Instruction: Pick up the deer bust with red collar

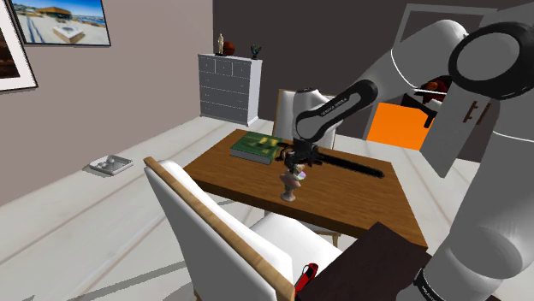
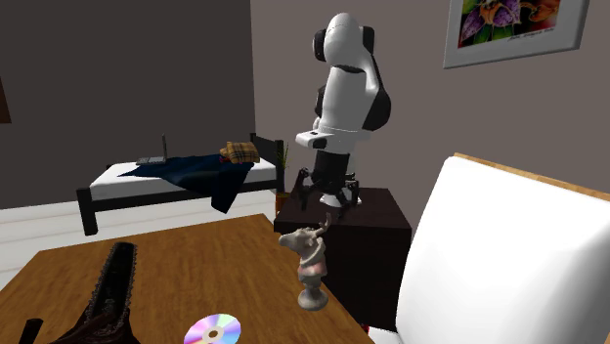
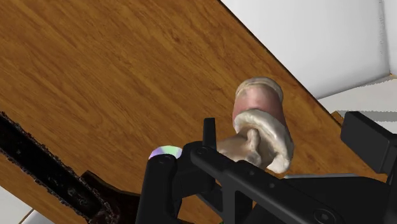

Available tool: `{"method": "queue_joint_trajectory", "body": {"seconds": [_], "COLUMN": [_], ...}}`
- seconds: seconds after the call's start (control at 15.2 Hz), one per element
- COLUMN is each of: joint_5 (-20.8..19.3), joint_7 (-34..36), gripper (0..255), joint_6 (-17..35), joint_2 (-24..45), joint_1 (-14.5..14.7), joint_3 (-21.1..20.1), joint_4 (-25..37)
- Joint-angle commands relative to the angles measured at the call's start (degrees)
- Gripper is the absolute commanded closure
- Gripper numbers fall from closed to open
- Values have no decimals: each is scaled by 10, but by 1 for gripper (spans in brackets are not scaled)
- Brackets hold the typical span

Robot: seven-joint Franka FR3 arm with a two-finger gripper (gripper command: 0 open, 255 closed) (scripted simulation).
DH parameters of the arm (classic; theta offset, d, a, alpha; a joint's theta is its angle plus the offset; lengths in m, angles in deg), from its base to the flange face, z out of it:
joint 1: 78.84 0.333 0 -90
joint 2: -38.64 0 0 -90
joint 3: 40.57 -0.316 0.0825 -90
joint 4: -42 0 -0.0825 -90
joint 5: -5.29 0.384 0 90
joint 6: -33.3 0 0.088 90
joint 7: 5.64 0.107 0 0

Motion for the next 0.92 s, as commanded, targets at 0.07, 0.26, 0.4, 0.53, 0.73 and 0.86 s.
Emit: {"method": "queue_joint_trajectory", "body": {"seconds": [0.07,0.26,0.4,0.53,0.73,0.86], "joint_5": [-22,-28,-33,-36,-36,-36], "joint_7": [18,25,30,34,34,34], "gripper": [0,0,0,0,255,255], "joint_6": [22,42,54,64,63,63], "joint_2": [53,69,80,90,90,90], "joint_1": [2,3,4,4,5,5], "joint_3": [7,9,10,12,12,12], "joint_4": [35,32,30,29,30,30]}}
